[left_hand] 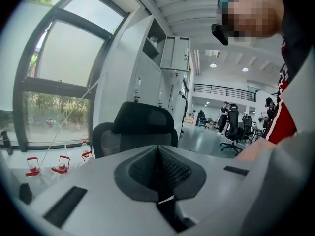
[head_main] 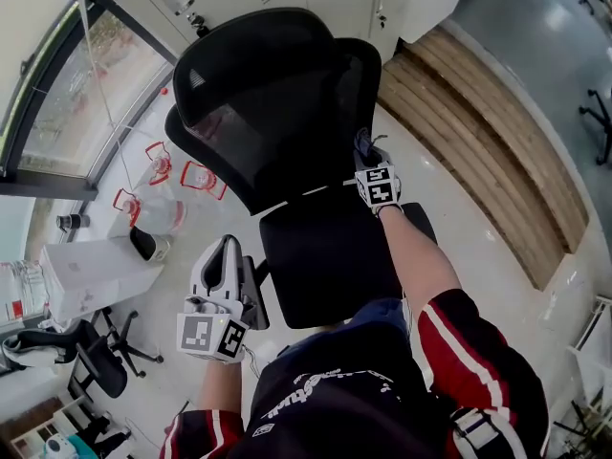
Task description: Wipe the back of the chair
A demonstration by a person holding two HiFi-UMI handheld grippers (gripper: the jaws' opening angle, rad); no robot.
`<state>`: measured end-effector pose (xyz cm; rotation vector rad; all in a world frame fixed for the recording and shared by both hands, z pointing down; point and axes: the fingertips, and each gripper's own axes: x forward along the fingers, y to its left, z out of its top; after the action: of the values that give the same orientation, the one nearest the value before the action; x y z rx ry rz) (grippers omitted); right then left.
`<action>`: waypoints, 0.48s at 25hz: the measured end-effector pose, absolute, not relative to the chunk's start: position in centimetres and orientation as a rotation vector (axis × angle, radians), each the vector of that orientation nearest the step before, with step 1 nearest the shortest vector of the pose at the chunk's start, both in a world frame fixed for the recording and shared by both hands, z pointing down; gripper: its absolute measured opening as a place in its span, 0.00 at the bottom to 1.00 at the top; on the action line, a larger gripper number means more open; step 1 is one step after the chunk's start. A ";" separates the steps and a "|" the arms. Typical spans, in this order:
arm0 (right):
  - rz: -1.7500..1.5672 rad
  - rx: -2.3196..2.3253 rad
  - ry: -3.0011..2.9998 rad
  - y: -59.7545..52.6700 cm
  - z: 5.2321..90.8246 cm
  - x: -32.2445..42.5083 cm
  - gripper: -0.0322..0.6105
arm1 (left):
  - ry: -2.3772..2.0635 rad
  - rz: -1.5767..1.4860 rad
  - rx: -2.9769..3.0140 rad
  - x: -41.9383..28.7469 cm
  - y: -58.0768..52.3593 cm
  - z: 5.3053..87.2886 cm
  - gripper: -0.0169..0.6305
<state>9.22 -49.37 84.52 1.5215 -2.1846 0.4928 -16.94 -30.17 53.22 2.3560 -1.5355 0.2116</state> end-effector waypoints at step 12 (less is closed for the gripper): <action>0.468 1.369 -2.253 -48.9 84.4 -0.6 0.15 | -1.649 0.189 2.266 -22.4 -27.5 52.9 0.07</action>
<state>-0.65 -48.92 84.43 1.3693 -2.2534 0.4681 -22.39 -27.50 52.91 2.2661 -1.6485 0.1889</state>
